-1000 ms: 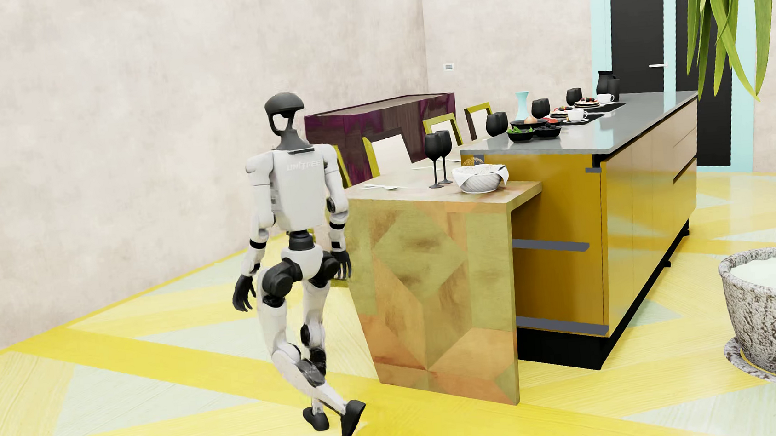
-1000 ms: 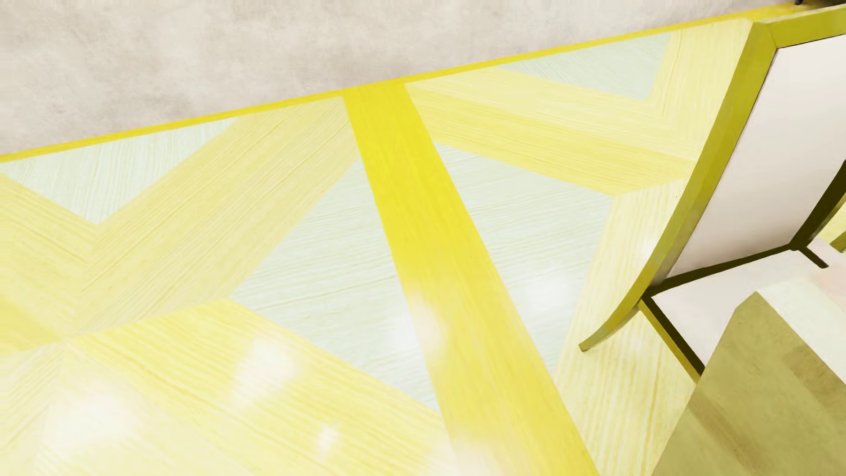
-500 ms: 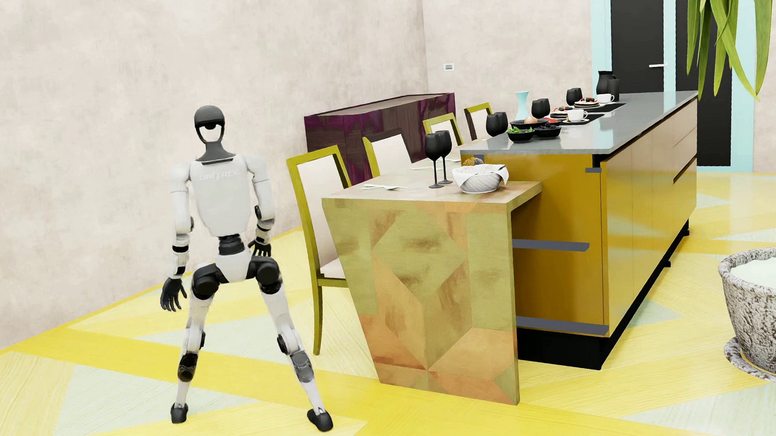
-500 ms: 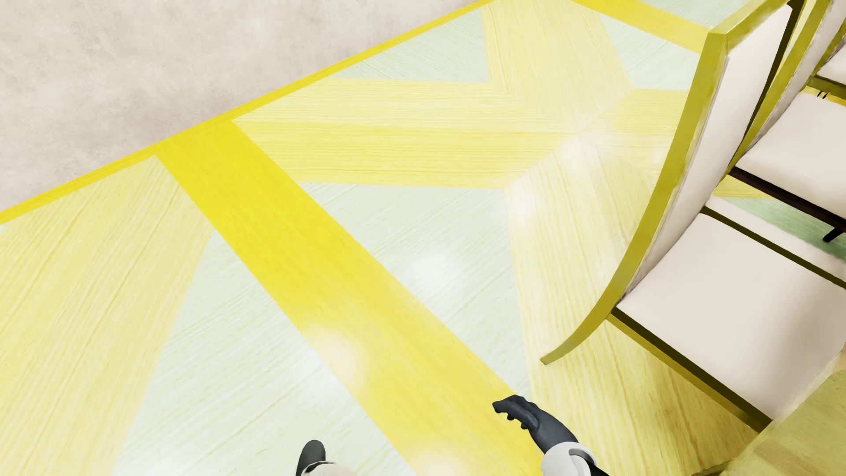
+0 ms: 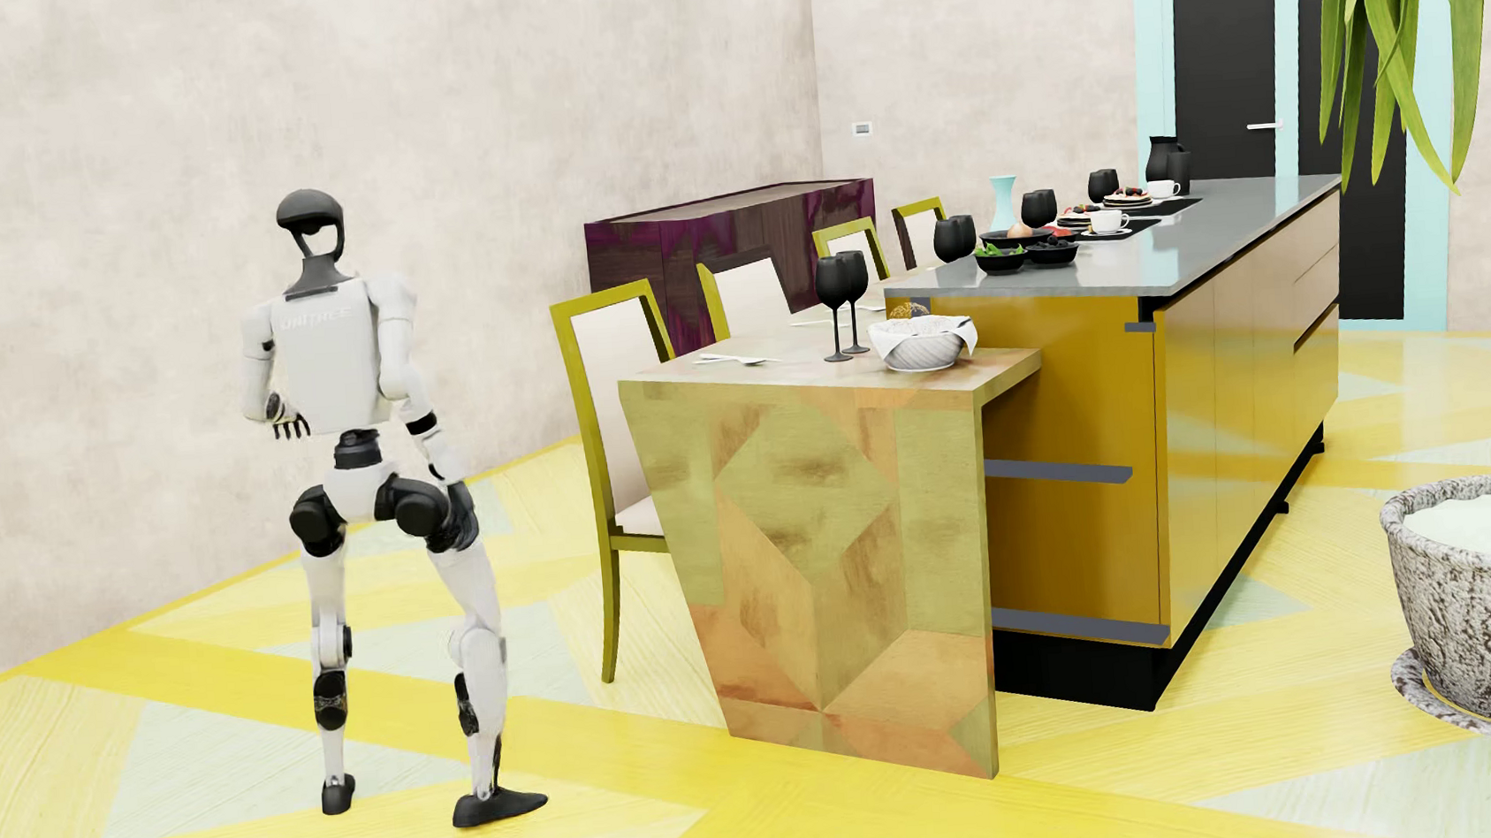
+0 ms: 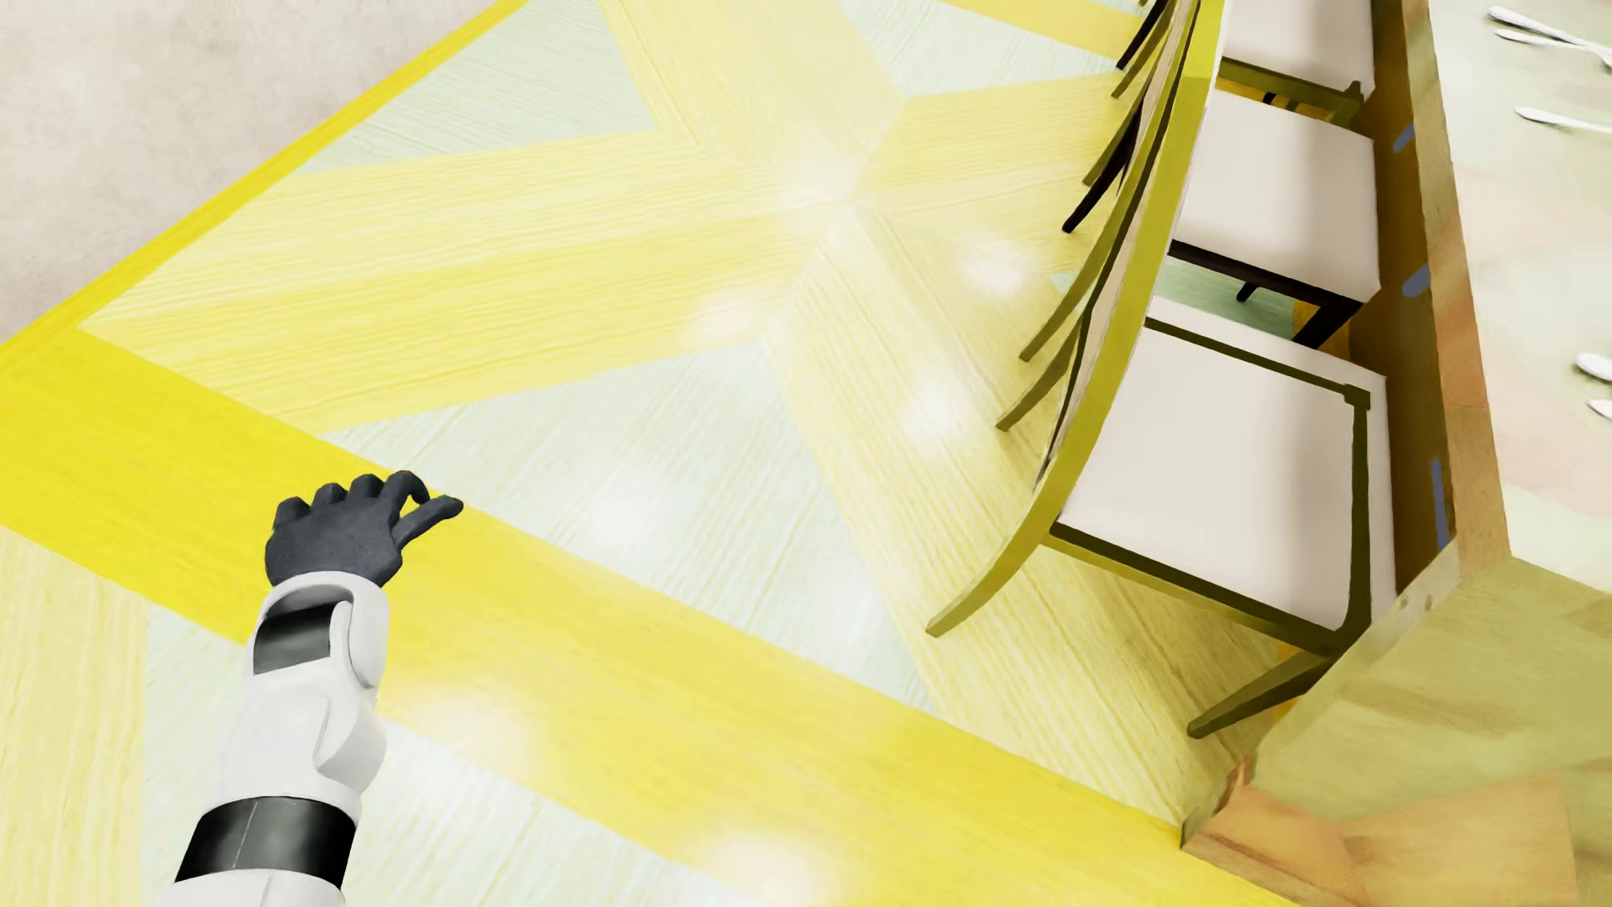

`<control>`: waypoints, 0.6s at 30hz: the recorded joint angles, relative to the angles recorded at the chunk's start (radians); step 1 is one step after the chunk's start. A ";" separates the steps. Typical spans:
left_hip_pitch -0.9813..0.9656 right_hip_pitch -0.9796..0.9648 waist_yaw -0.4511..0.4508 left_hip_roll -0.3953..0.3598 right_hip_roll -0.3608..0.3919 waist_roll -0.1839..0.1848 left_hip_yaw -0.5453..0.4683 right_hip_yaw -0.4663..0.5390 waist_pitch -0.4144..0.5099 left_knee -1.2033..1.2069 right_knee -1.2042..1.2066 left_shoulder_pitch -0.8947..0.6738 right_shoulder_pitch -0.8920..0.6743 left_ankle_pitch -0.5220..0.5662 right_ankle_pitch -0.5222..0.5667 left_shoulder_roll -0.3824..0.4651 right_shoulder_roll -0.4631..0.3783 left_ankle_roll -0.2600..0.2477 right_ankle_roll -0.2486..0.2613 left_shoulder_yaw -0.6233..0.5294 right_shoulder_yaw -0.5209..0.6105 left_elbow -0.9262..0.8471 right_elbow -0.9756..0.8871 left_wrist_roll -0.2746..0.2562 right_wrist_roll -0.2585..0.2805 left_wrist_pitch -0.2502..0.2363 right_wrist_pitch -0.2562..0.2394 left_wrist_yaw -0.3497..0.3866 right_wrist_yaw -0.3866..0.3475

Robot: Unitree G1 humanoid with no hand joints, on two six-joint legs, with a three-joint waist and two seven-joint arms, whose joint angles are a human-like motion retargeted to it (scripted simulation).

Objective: Move towards the chair

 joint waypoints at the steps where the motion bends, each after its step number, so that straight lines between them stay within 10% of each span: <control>1: 0.014 0.007 -0.004 -0.006 0.002 -0.008 0.028 0.006 -0.002 -0.015 -0.040 0.019 -0.023 0.003 0.010 -0.030 -0.009 0.005 0.029 0.010 0.017 -0.023 -0.019 0.005 -0.014 0.027 -0.008 0.007 -0.006; 4: 0.021 -0.015 -0.005 -0.013 0.009 -0.022 0.093 0.067 -0.006 -0.025 -0.103 0.082 -0.088 0.004 0.035 -0.124 -0.030 0.017 0.063 -0.015 0.040 -0.042 -0.106 -0.003 -0.040 0.026 0.001 -0.019 -0.092; 7: -0.016 -0.093 -0.003 0.024 0.026 -0.024 0.128 0.137 0.004 0.020 -0.058 0.143 -0.136 -0.001 0.020 -0.188 -0.036 0.012 -0.012 -0.101 0.060 -0.023 -0.181 0.012 -0.013 0.000 -0.018 -0.049 -0.199; 11: -0.050 -0.257 -0.012 0.068 0.012 -0.007 0.133 0.368 0.020 0.059 0.202 0.200 -0.110 0.009 -0.056 -0.256 -0.043 -0.012 -0.017 -0.264 0.094 0.071 -0.299 0.063 -0.008 -0.042 -0.028 -0.063 -0.185; 14: -0.097 -0.338 -0.023 0.119 -0.076 0.014 0.098 0.456 0.037 0.168 0.343 0.264 -0.078 -0.016 -0.107 -0.330 -0.009 -0.051 -0.064 -0.224 0.071 0.164 -0.394 0.056 -0.055 0.034 -0.021 0.016 -0.222; 18: -0.141 -0.423 -0.037 0.217 0.023 0.060 0.028 0.869 0.065 0.315 0.409 0.386 -0.142 -0.032 -0.170 -0.332 -0.034 -0.138 -0.053 -0.070 0.063 0.296 -0.453 -0.068 -0.077 0.125 -0.057 0.054 -0.268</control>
